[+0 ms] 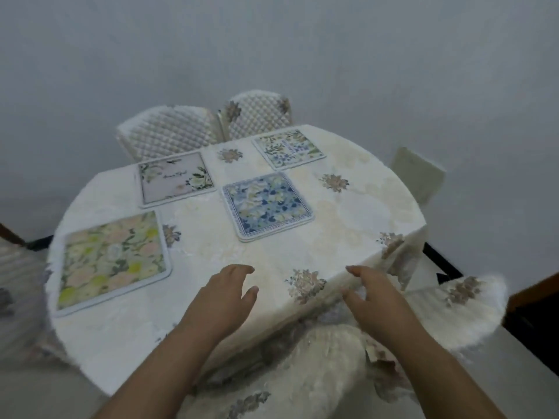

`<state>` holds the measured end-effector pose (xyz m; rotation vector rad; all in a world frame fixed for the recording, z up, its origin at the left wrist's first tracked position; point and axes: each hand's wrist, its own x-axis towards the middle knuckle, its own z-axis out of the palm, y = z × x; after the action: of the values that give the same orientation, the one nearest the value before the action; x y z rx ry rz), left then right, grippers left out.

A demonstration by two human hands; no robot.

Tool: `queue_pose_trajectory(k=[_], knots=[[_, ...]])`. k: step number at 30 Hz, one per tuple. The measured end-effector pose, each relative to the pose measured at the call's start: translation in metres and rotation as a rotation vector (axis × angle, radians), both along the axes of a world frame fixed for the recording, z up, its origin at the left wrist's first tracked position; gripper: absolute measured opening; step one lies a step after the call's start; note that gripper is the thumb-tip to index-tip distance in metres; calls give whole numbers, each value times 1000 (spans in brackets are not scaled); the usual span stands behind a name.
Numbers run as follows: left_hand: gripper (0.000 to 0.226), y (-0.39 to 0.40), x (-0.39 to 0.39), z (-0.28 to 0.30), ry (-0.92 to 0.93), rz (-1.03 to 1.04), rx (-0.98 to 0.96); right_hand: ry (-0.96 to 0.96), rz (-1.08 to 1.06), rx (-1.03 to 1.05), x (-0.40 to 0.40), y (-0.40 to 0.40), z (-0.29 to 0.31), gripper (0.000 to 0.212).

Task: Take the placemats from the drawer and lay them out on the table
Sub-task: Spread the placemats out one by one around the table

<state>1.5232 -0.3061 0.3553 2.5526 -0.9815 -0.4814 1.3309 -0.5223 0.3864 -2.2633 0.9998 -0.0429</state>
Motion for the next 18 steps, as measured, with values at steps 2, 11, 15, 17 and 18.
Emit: queue_pose_trajectory(k=[2, 11, 15, 17, 18], knots=[[47, -6, 21, -13, 11, 59, -1, 10, 48, 1, 26, -16, -10, 50], [53, -81, 97, -58, 85, 158, 43, 82, 164, 12, 113, -92, -56, 47], [53, -117, 124, -76, 152, 230, -34, 81, 187, 58, 164, -136, -85, 47], [52, -132, 139, -86, 220, 324, -97, 71, 191, 93, 197, -161, -103, 47], [51, -139, 147, -91, 257, 380, -127, 55, 185, 124, 213, -173, -114, 45]])
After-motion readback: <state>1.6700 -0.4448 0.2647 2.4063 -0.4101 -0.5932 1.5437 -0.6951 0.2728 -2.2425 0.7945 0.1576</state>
